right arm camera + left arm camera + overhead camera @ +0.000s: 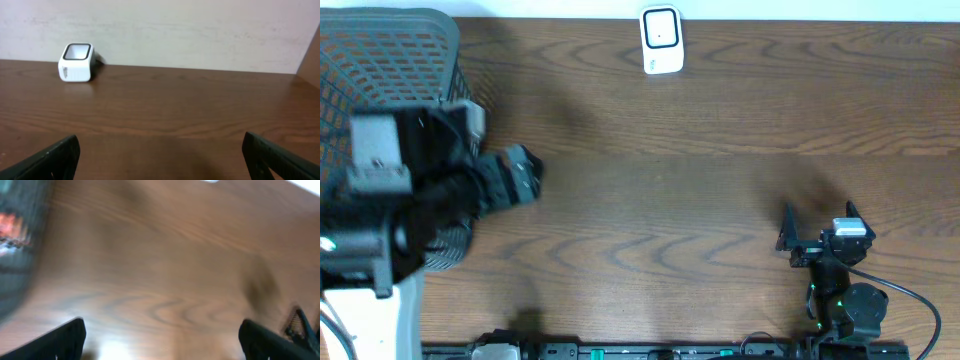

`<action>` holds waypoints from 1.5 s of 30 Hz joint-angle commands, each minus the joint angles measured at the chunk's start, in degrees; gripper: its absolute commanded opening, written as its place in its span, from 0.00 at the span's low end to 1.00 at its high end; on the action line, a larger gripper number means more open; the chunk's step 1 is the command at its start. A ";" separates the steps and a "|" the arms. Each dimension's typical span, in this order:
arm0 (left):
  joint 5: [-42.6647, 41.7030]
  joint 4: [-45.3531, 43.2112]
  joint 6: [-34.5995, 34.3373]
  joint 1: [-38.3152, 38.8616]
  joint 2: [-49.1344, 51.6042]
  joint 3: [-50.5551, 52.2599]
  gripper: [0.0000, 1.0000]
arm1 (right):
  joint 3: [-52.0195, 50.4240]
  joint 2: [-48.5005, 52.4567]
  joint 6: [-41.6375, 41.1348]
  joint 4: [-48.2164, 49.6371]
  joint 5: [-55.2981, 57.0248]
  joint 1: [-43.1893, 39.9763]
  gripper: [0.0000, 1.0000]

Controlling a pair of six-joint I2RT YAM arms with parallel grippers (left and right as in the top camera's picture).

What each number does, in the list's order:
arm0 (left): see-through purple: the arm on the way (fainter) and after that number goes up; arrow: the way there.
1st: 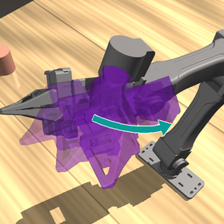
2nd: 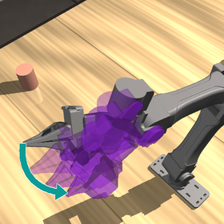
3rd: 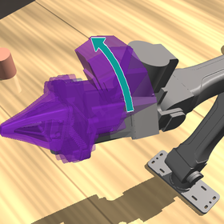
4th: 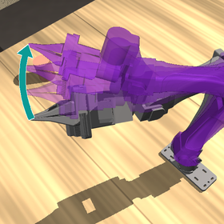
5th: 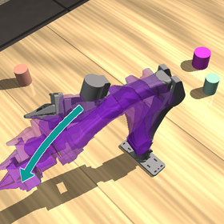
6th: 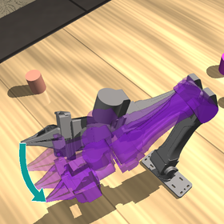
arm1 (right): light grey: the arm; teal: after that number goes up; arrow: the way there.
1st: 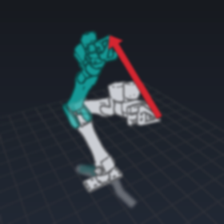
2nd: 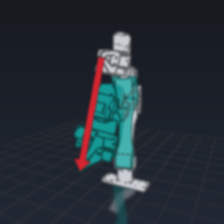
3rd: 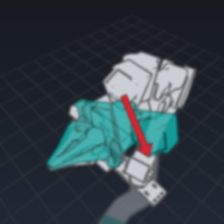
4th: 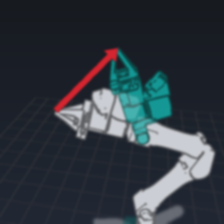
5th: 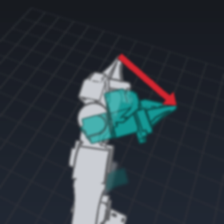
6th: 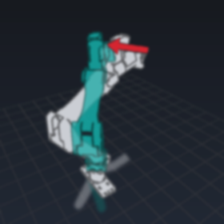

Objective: Scan the item barcode
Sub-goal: 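Move the left gripper over the basket toward the green-lidded jar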

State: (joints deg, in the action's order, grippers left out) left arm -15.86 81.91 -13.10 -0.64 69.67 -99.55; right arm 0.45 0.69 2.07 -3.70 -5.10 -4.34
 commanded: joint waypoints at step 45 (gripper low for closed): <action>16.31 -9.16 10.43 -34.32 31.19 3.43 0.98 | -0.13 -0.31 -0.74 -0.22 0.28 -0.13 0.99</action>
State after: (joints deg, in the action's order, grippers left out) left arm 1.58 73.38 -9.50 -35.03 100.20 -97.54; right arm 0.43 0.69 2.04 -3.73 -5.10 -4.34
